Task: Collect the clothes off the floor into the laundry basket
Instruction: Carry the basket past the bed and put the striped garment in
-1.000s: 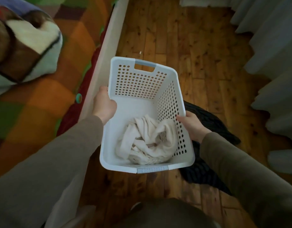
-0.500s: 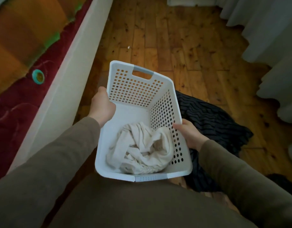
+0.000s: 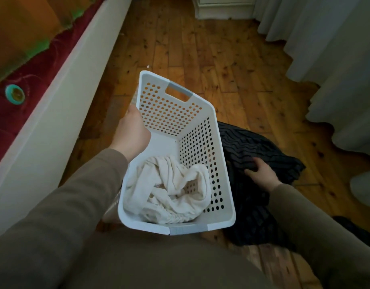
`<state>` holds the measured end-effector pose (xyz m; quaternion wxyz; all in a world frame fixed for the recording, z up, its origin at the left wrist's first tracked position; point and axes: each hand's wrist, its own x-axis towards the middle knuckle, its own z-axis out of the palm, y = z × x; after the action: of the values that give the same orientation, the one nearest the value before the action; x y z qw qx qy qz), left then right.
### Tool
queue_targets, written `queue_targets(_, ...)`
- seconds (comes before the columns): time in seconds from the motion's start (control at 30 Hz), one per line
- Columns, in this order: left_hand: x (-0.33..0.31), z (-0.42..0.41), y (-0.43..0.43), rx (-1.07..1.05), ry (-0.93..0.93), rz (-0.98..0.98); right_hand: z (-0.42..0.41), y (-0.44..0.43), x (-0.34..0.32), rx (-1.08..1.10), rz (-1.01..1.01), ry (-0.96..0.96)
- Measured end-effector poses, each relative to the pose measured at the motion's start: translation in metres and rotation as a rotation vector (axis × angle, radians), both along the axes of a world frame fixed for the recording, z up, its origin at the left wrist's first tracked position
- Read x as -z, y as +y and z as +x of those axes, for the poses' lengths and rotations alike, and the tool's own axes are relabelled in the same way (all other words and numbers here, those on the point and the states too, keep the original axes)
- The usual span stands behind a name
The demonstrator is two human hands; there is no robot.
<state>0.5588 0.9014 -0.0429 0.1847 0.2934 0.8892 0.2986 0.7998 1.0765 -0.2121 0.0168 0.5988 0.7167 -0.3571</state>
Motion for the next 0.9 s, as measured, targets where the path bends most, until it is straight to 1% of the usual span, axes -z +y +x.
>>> queue_targets(0.03, 0.001, 0.002, 0.001, -0.006, 0.001, 0.011, 0.008, 0.0, 0.011, -0.023, -0.045, -0.088)
queue_targets(0.1, 0.002, 0.005, 0.005, -0.016, 0.002, 0.032, 0.014, -0.005, 0.029, -0.023, -0.136, -0.179)
queue_targets(0.17, 0.003, 0.008, 0.007, -0.013, 0.01, 0.037, 0.009, -0.014, 0.042, -0.035, -0.181, -0.201)
queue_targets(0.27, 0.004, 0.012, 0.01, -0.014, 0.033, 0.029, 0.0, -0.02, 0.052, -0.077, -0.196, -0.243)
queue_targets(0.33, 0.003, 0.014, 0.011, -0.016, 0.05, 0.02, 0.0, -0.023, 0.055, -0.117, -0.148, -0.324)
queue_targets(0.4, 0.004, 0.015, 0.011, -0.02, 0.057, 0.01, 0.004, -0.024, 0.057, -0.144, -0.046, -0.418)
queue_targets(0.43, 0.004, 0.015, 0.011, -0.02, 0.057, 0.006, 0.007, -0.024, 0.058, -0.145, -0.001, -0.442)
queue_targets(0.5, 0.004, 0.017, 0.012, -0.016, 0.056, 0.005, 0.011, -0.02, 0.058, -0.138, 0.052, -0.42)
queue_targets(0.57, 0.004, 0.018, 0.013, -0.013, 0.054, 0.013, 0.012, -0.016, 0.055, -0.114, 0.077, -0.336)
queue_targets(0.63, 0.005, 0.019, 0.016, -0.005, 0.048, 0.023, 0.012, -0.015, 0.048, -0.043, 0.071, -0.188)
queue_targets(0.8, 0.007, 0.022, 0.018, 0.006, 0.042, 0.039, 0.011, -0.012, 0.018, 0.223, 0.02, 0.279)
queue_targets(0.9, 0.008, 0.023, 0.016, 0.012, 0.035, 0.04, 0.013, -0.004, -0.01, 0.443, -0.105, 0.597)
